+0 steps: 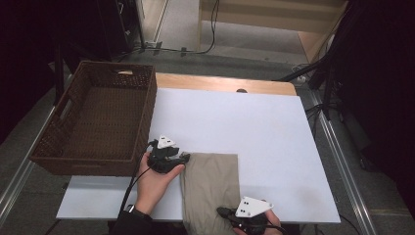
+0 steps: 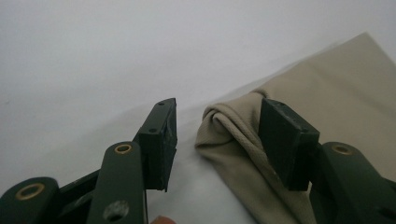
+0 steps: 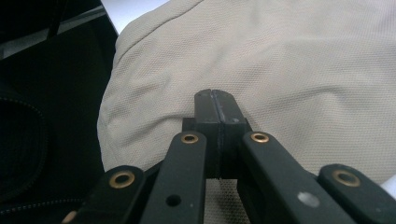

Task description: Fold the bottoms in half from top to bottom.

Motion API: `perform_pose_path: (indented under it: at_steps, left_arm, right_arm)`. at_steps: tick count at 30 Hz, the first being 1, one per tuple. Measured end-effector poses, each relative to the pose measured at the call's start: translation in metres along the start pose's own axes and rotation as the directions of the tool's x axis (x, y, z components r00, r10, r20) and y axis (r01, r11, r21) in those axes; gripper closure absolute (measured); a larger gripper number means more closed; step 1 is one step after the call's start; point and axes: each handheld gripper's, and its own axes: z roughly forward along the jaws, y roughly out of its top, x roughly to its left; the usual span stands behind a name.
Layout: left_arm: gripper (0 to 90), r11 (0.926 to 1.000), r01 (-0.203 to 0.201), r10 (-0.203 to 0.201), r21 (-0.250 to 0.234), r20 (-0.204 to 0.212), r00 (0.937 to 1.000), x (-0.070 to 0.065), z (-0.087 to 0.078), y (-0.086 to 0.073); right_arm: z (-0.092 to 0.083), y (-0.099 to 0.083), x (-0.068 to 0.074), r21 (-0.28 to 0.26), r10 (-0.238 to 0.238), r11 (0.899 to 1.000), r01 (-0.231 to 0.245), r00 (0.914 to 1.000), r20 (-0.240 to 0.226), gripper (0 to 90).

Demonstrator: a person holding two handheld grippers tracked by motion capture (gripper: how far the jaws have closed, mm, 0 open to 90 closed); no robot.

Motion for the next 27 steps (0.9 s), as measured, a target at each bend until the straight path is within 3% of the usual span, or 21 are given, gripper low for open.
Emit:
perform_pose_path:
  at_steps: [5, 10, 13, 17, 22, 27]
  left_arm:
    - [48.2, 0.9998, -0.016, 0.016, 0.014, -0.017, 0.9997, 0.002, 0.003, -0.003]
    - [56.4, 0.9995, -0.027, 0.026, 0.016, 0.015, 0.9995, 0.002, 0.005, -0.002]
    - [59.5, 0.9993, -0.035, 0.035, 0.015, 0.016, 0.9993, 0.001, 0.005, -0.003]
    - [65.4, 0.9992, -0.036, 0.036, 0.015, 0.035, 0.9987, 0.0, 0.006, -0.004]
    - [70.8, 0.9991, -0.037, 0.036, 0.019, 0.059, 0.9976, 0.001, 0.007, -0.004]
    - [75.0, 0.9992, -0.034, 0.032, 0.021, 0.081, 0.9962, 0.002, 0.007, -0.004]
  right_arm:
    - [0.0, 0.0, 0.0, 0.001, 0.001, 1.0, -0.001, 1.0, -0.001, 87.7]
    - [0.0, 0.001, -0.001, 0.007, 0.009, 1.0, -0.009, 1.0, -0.002, 87.3]
    - [-0.003, 0.004, -0.002, 0.009, 0.002, 1.0, -0.002, 1.0, 0.0, 76.8]
    - [-0.016, 0.008, -0.019, -0.049, 0.076, 0.996, -0.074, 0.9963, 0.042, 65.3]
    - [-0.03, 0.019, -0.052, -0.09, 0.172, 0.983, -0.163, 0.9799, 0.101, 51.5]
    - [-0.025, 0.03, -0.079, -0.087, 0.201, 0.978, -0.189, 0.9678, 0.151, 48.5]
